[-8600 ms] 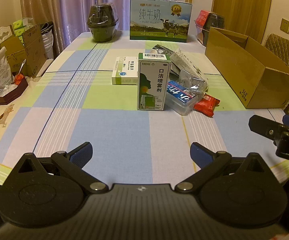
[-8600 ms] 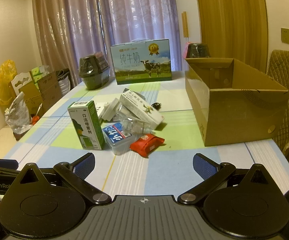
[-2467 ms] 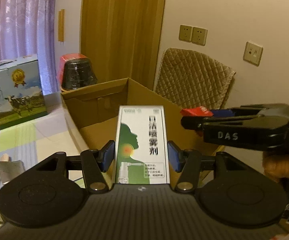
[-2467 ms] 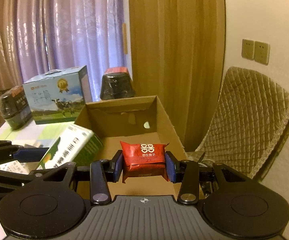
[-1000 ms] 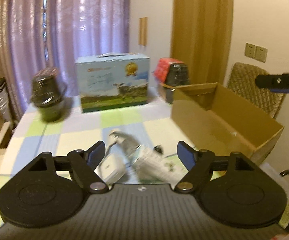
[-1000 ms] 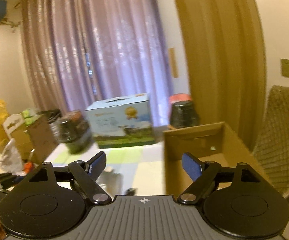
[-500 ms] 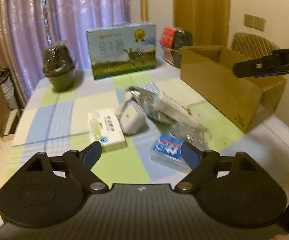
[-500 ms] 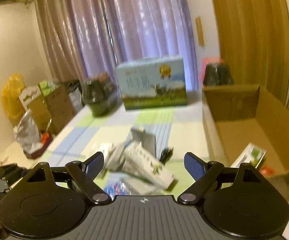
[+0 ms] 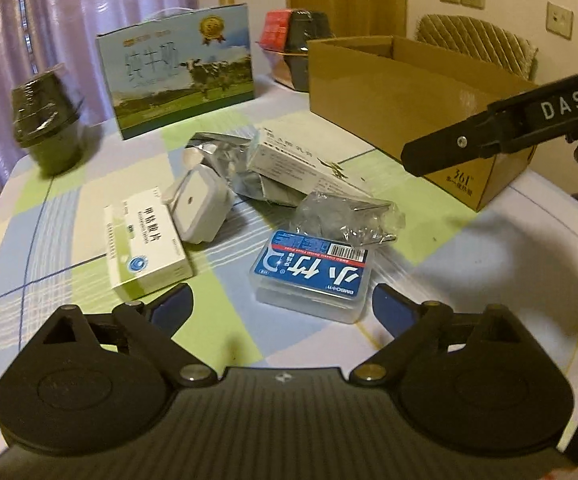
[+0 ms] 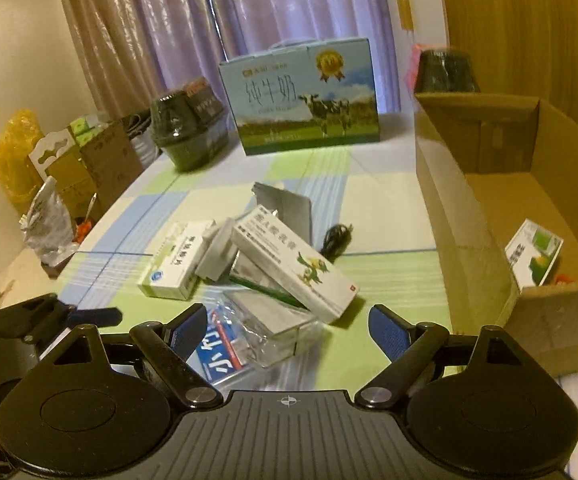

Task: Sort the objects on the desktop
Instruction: 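Return both tools to the table items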

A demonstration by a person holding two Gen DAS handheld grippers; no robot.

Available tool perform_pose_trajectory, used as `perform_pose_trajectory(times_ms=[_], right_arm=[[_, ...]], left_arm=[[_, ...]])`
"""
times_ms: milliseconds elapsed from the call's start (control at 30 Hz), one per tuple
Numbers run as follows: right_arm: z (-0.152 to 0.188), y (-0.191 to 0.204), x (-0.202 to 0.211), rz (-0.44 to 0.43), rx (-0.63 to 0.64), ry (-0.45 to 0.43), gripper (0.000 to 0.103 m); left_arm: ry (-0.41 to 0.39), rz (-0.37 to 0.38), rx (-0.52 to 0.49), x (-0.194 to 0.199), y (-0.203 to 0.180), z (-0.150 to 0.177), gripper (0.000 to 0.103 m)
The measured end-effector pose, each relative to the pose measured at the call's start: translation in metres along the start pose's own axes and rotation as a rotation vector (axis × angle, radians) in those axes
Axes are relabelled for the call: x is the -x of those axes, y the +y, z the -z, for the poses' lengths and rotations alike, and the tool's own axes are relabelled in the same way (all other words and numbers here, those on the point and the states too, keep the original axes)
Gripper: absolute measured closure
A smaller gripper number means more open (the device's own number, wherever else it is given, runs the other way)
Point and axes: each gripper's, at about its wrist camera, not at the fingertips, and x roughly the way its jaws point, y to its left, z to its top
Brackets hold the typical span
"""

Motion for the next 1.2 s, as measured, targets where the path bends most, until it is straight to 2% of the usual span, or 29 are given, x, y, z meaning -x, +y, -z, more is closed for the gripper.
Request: perform_pose_trajectory(times_ms=[133,300,400,633,733,767,933,1067,1200], right_arm=[[0.003,-0.005,-0.009,0.002,-0.003,0.027,0.017],[0.002,-0.008,-0.015,0.0,-0.004,0.042,0.017],[0.003,-0.006,-0.018,-0.003,0.009,0.059,0.017],[0.004,-0.007,-0.029,-0.025,-0.014,0.094,0.016],[0.002,-0.005,-0.034,-0.025,-0.016,0.102,0.016],[0.002,-0.004,-0.036,-0.027,-0.018,0.103,0.016],[0.001,-0.001,-0.048,-0.037,-0.038,0.125,0.016],[0.003,0.004,-0.06,-0.017,-0.031,0.161,0.016],[0.011,0.01,-0.072,0.005,-0.001,0.209,0.016]], left_arm=[[0.028,0.031,-0.042,-0.015,0.0,-0.004,0.007],[0.051,0.105,-0.113,-0.034,-0.003,-0.008,0.004],[0.074,0.116,-0.143,-0.048,-0.004,-0.008,0.004],[0.087,0.165,-0.147,-0.068,0.001,-0.013,0.005],[0.093,0.176,-0.127,-0.069,0.003,-0.016,0.013],[0.1,0.174,-0.121,-0.069,0.003,-0.016,0.018],[0.12,0.143,-0.077,-0.059,0.008,-0.011,0.018],[0.154,0.083,0.011,-0.041,0.016,0.0,0.018],[0.169,0.062,0.014,-0.027,0.017,0.009,0.018]])
